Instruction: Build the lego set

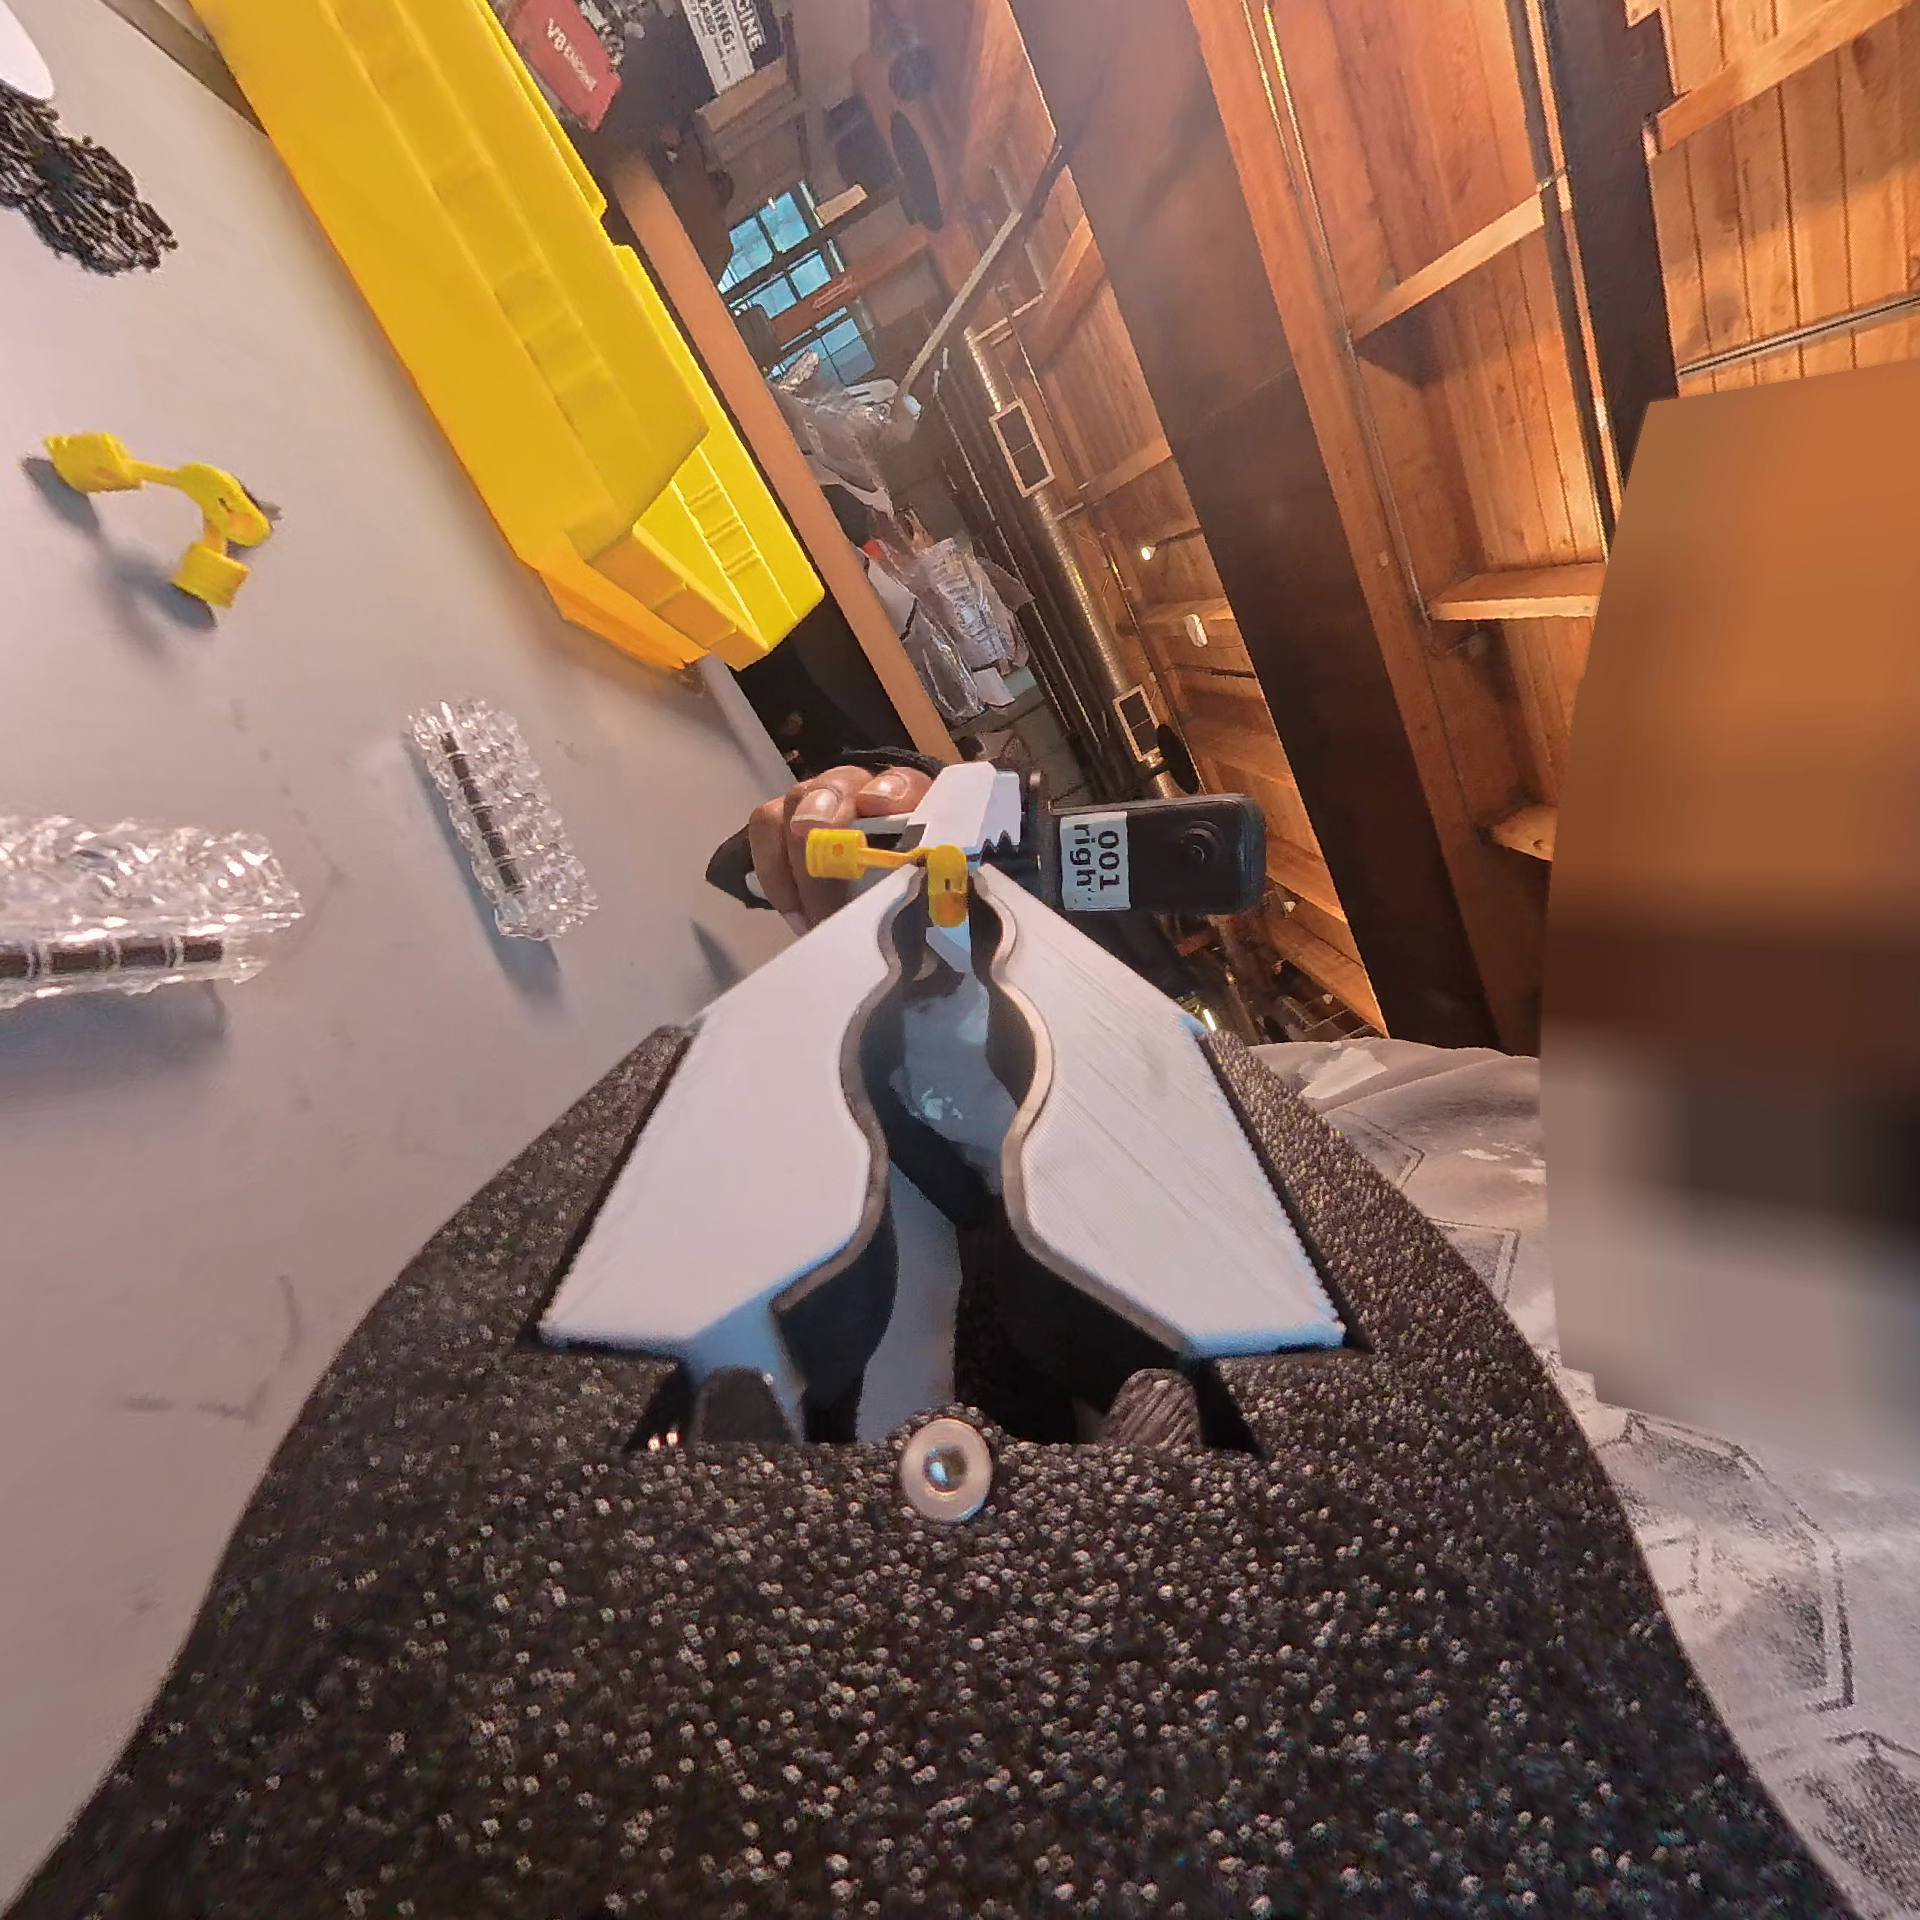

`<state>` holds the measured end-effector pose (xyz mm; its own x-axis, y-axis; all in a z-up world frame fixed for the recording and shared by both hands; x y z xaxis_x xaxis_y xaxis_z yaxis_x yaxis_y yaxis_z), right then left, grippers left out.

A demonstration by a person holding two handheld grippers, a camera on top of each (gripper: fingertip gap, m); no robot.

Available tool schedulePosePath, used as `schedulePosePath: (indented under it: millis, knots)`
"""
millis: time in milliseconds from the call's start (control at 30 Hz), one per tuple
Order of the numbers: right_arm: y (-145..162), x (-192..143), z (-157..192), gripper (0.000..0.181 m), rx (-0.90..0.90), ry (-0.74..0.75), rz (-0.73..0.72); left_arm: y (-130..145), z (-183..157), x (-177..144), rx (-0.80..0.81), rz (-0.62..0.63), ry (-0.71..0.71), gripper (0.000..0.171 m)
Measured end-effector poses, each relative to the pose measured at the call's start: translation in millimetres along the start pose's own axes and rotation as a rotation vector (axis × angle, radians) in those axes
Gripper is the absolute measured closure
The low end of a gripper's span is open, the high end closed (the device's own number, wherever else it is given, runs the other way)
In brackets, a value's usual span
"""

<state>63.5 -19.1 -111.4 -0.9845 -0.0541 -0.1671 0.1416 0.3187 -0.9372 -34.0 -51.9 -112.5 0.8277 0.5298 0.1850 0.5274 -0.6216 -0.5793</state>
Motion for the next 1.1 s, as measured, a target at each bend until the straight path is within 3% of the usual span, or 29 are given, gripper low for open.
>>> schedulePosePath:
  millis: [1100]
  knots:
    - [14.0,2.1,6.0,0.177,-0.103,-0.017,0.11,11.4,17.8,-2.8,-0.079,0.069,-0.048,0.165]
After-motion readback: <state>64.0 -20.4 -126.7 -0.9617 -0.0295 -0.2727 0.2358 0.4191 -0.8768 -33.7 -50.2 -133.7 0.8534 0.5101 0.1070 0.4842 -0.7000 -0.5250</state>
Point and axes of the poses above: each gripper's, where its closed fingertips meet, x out along the fingers, y out of its underside, z = x × y across the jaws, the point moved 4 cm from there along -x, back along the fingers, and after that the axes turned 9 degrees about x, right-handed, at the moved point
